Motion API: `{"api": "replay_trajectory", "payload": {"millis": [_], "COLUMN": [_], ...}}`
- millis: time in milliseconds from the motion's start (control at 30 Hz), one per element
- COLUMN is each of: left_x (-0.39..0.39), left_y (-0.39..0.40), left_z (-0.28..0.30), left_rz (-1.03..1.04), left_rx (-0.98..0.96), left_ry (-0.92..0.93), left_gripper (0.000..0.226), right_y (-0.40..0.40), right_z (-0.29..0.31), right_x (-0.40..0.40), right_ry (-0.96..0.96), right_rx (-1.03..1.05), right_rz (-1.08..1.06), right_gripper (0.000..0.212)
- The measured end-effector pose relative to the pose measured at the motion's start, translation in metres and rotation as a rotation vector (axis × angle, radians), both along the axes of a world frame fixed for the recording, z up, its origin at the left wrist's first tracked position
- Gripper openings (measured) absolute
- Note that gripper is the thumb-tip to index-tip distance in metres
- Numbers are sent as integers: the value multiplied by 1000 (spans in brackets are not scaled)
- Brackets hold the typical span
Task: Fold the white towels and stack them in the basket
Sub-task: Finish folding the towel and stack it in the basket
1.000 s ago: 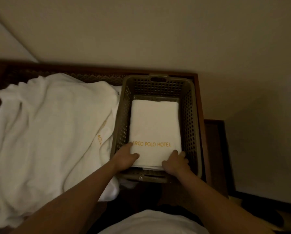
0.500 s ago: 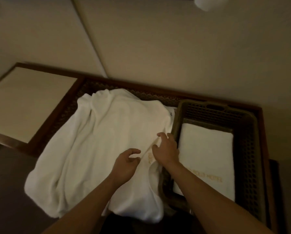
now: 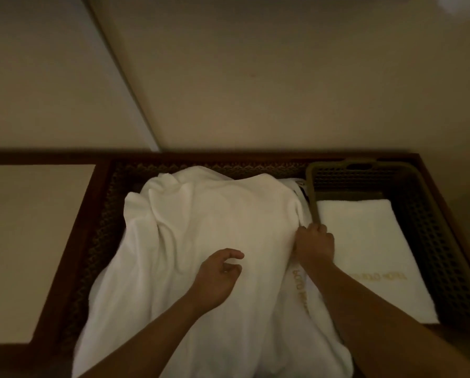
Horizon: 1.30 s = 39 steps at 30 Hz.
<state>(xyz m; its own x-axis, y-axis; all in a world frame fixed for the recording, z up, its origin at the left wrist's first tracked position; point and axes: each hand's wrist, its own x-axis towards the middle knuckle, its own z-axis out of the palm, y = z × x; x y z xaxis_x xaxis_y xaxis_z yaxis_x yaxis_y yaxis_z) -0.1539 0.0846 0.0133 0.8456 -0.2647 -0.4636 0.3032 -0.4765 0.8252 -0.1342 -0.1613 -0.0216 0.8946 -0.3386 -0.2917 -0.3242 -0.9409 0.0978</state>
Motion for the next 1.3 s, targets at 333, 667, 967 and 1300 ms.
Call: {"api": "replay_trajectory", "payload": {"millis": [333, 667, 967, 1300], "left_x": [8, -8, -96, -176], "left_y": [43, 106, 131, 215], "left_z": [-32, -69, 40, 106], "left_rz": [-440, -659, -580, -986], "left_rx": [392, 690, 211, 25], "left_ry": [-394, -524, -640, -123], "left_gripper": [40, 26, 9, 3], "right_y": [52, 124, 214, 314], "right_z": [-8, -6, 45, 85], "right_x": [-44, -148, -198, -253], "right_ry": [-143, 1, -628, -487], "right_rx": [129, 385, 988, 1473], "right_rz": [-343, -660, -868, -1129], "right_gripper": [28, 51, 58, 17]}}
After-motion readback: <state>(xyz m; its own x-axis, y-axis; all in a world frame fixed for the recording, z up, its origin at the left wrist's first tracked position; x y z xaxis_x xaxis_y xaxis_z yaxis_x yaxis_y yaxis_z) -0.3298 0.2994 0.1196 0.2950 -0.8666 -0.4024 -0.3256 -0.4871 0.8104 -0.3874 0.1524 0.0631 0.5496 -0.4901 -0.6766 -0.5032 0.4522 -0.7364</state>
